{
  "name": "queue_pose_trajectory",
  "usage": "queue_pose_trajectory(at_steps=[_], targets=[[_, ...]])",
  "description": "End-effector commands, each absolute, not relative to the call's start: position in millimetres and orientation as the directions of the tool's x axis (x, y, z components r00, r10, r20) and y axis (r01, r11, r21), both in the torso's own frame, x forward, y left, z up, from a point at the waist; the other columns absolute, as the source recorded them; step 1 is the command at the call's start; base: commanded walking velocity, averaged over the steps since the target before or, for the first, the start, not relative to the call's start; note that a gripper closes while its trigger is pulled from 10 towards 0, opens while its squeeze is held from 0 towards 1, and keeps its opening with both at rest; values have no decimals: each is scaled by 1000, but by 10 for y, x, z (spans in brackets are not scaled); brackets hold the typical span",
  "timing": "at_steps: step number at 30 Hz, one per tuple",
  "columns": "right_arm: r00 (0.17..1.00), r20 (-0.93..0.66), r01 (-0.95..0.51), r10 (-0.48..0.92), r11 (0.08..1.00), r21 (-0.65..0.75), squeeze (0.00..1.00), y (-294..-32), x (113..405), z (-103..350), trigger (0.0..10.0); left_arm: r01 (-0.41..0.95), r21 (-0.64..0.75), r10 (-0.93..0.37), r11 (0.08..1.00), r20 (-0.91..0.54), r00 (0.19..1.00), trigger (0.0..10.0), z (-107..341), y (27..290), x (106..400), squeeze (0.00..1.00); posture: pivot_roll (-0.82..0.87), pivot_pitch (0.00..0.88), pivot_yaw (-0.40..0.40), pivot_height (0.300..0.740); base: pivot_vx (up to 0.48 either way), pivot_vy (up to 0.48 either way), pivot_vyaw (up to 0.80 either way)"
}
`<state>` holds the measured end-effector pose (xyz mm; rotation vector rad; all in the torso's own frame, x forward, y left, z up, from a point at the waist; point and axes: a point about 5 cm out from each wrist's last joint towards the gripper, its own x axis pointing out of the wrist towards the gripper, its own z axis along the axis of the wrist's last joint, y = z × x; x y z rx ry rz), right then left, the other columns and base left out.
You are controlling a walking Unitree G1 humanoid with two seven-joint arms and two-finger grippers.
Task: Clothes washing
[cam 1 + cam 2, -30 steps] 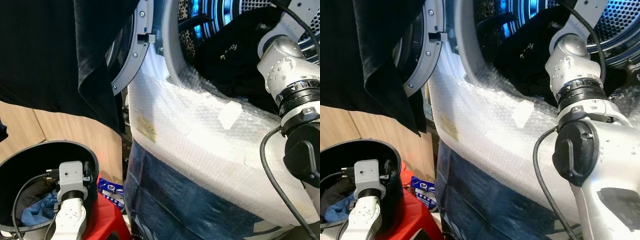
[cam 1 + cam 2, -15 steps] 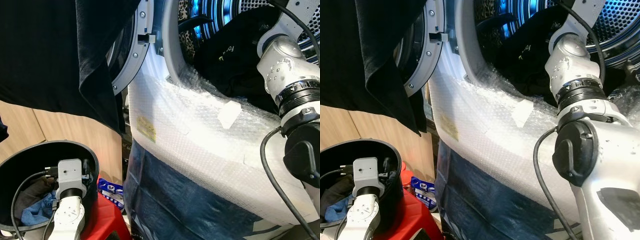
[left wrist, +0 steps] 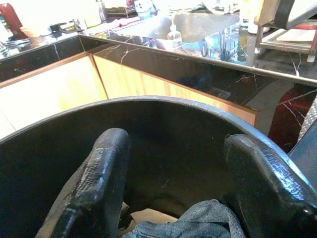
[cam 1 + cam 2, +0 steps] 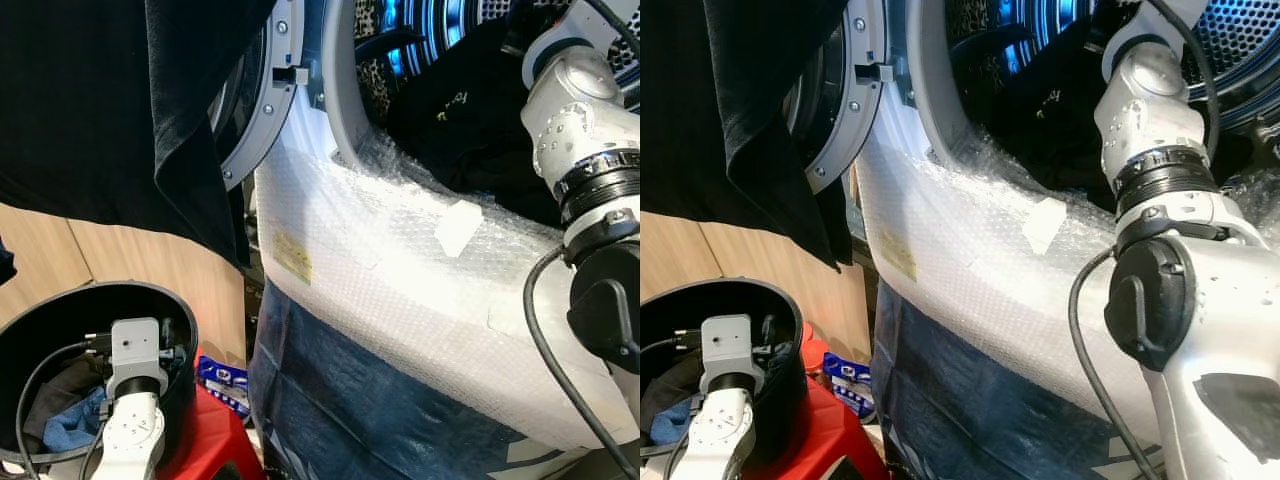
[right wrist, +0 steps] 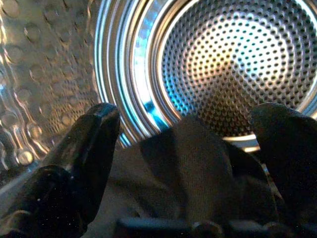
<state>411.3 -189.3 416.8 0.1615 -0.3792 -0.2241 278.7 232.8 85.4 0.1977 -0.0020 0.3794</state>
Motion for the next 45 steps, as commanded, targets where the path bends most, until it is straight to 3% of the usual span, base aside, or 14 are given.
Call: queue_pose_trajectory(at_steps=[1,2,9,14,16,21,24,27,33,37,38,40,44,45], targets=[[895,372,186,-247,963,193,349,-1953,4088,4193,10000,-357,200,355,912,49,934,10000,873,2306,2787,0,-12,0,-62,740,0,0,0],[891,387,178,-236,967,181,0,-1971,4079,4177,10000,-356,201,354,913,50,934,10000,873,2301,2782,0,-13,0,-65,740,0,0,0],[840,514,87,-174,978,189,0,-2085,3920,4058,10000,-352,212,350,912,47,936,10000,855,2290,2747,0,-6,0,-69,740,0,0,0],[800,599,-81,-25,986,148,0,-2035,3681,3954,10000,-353,216,352,910,43,935,10000,840,2307,2718,0,-16,0,-67,740,0,0,0],[726,681,-208,92,974,90,0,-1955,3485,3944,10000,-352,217,351,910,42,935,10000,838,2308,2720,0,-19,0,-67,740,0,0,0],[682,683,-394,263,918,40,0,-1828,3262,3760,10000,-352,216,350,911,49,936,10000,863,2307,2735,0,-7,0,-70,740,0,0,0],[598,678,-556,427,831,-34,0,-1676,3038,3667,10000,-344,221,342,913,48,938,10000,860,2309,2723,0,-7,0,-65,740,0,0,0],[444,646,-764,621,639,-90,0,-1470,2735,3533,10000,-338,225,337,914,45,940,10000,854,2311,2713,0,-8,0,-62,740,0,0,0],[215,555,-946,803,312,-84,0,-1216,2320,3144,10000,-324,235,319,916,59,946,10000,890,2301,2732,0,0,0,-60,740,0,0,0],[233,444,-971,865,232,57,0,-1139,2227,2675,10000,-281,277,271,919,74,960,10000,916,2252,2723,0,0,0,-57,740,0,0,0],[260,386,-964,885,214,158,0,-1164,2218,2371,10000,-268,290,251,919,94,963,10000,956,2231,2716,0,7,0,-59,740,0,0,0],[288,350,-949,891,218,226,0,-1196,2213,2203,10000,-262,293,240,920,108,965,10000,986,2218,2714,0,7,0,-59,740,0,0,0],[438,210,-860,874,339,382,0,-1322,2286,1655,10000,-197,326,158,925,143,977,10000,1090,2134,2737,0,21,0,-63,740,0,0,0],[497,119,-798,860,399,451,0,-1409,2277,1339,10000,-122,330,81,936,137,987,10000,1115,2036,2762,0,26,0,-62,740,0,0,0]])
